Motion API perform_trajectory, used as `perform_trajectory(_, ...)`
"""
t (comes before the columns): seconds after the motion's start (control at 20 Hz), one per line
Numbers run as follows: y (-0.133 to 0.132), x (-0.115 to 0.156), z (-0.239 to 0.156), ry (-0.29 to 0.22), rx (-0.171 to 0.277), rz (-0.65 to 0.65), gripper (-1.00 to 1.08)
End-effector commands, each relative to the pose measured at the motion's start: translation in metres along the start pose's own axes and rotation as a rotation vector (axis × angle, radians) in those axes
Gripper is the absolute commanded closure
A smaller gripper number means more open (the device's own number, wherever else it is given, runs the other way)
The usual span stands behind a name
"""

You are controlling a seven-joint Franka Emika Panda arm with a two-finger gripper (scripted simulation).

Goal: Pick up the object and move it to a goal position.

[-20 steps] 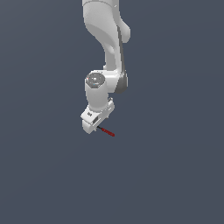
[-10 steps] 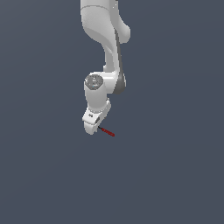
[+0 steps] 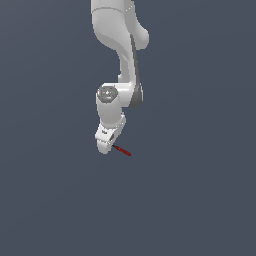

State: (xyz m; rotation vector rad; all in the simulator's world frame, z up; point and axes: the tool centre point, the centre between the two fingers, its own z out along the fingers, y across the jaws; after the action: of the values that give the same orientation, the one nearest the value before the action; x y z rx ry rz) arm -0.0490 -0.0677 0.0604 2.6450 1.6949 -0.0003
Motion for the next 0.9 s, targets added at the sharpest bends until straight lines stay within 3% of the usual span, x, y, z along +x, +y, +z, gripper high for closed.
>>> perform_trajectory(0.0, 0.0, 0.0, 0.003, 0.0, 0.0, 0.0, -0.92)
perform_trajectory(0.75, -0.001, 0.0, 0.05, 0.0, 0.0, -0.005, -0.92)
perform_trajectory(0.8, -0.001, 0.0, 0.05, 0.0, 0.0, -0.005, 1.08)
perform_trajectory(0.85, -0.001, 0.0, 0.05, 0.0, 0.0, -0.005, 1.08)
